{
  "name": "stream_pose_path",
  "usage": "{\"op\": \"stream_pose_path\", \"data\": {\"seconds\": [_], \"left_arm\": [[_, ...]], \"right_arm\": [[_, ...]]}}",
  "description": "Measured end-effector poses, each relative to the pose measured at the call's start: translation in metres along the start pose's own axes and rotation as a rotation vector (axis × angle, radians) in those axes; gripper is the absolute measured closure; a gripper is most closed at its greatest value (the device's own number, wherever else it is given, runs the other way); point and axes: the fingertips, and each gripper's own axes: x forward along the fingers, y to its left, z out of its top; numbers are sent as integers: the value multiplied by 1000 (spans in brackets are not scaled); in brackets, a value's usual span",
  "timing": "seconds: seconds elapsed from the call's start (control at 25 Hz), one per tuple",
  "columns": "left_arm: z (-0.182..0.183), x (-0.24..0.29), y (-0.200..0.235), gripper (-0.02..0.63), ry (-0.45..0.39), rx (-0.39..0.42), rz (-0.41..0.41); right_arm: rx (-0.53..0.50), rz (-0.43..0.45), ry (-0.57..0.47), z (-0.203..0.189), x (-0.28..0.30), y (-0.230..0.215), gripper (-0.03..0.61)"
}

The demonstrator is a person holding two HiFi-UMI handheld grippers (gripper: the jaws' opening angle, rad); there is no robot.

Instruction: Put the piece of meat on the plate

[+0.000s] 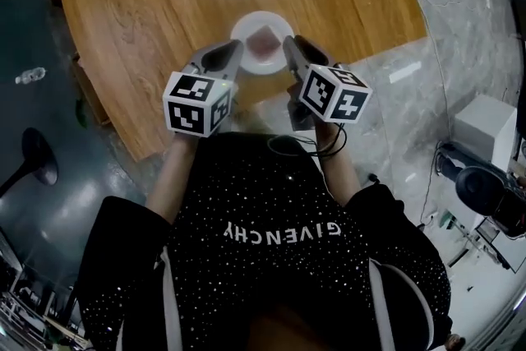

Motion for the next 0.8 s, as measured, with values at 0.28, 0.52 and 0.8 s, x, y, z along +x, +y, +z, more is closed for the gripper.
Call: {"op": "stream_pose_path", "data": {"seconds": [0.28, 0.52, 0.8], "left_arm": [[22, -9, -25, 606, -25, 94, -3], [18, -17, -15, 606, 6, 116, -10], [18, -13, -7, 606, 25, 110, -23]], "right_arm": [[-68, 13, -85, 29, -28, 12, 568], [-54, 42, -51, 16, -32, 30, 568], [-49, 24, -17, 7, -29, 32, 568]]}}
